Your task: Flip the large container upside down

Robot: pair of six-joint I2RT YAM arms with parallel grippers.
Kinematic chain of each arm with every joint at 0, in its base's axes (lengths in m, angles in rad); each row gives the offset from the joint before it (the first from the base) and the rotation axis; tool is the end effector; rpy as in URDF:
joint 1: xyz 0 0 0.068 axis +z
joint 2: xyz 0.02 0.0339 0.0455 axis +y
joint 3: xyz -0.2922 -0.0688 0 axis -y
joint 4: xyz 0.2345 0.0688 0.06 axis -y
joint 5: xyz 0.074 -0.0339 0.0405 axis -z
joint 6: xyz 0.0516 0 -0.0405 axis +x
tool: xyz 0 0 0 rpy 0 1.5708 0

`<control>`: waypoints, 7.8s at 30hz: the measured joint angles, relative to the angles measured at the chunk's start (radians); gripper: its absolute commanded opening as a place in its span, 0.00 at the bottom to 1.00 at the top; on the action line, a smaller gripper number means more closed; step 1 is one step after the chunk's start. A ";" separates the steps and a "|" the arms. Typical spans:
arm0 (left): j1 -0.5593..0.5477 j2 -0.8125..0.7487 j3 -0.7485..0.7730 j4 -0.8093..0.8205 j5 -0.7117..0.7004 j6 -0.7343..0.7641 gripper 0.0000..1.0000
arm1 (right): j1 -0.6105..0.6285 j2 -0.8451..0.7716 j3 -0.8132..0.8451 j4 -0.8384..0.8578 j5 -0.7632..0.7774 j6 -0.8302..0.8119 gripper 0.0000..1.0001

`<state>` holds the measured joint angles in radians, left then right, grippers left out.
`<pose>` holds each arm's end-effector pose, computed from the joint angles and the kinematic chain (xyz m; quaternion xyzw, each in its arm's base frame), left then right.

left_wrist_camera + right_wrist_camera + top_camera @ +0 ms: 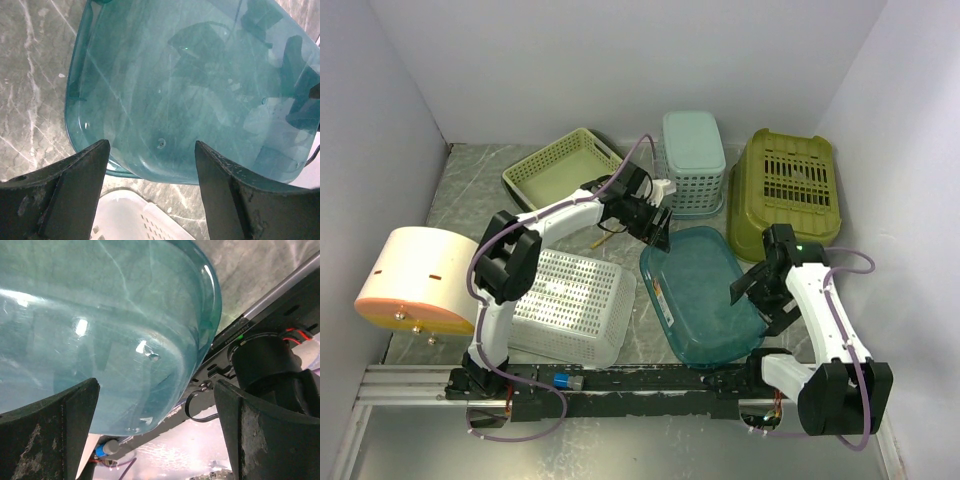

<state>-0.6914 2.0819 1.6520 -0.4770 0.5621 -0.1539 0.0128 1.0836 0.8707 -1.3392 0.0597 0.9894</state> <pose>0.3473 -0.3232 0.2325 0.3283 0.8517 -0.3676 0.1780 0.1275 -0.0014 0.2553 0.4691 0.8826 -0.0217 0.0225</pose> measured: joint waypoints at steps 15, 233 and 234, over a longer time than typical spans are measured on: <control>0.021 0.007 -0.064 0.041 0.101 0.048 0.77 | 0.000 -0.066 -0.100 0.140 -0.138 -0.085 1.00; 0.402 -0.020 0.137 -0.197 -0.319 -0.021 0.91 | -0.058 -0.161 0.089 0.686 -0.309 -0.388 1.00; 0.402 -0.030 0.128 -0.200 -0.335 -0.002 0.89 | -0.058 -0.159 0.087 0.687 -0.312 -0.387 1.00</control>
<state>-0.2897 2.0518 1.7798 -0.6773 0.2272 -0.1555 -0.0448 0.9241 0.9573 -0.6521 -0.2520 0.6022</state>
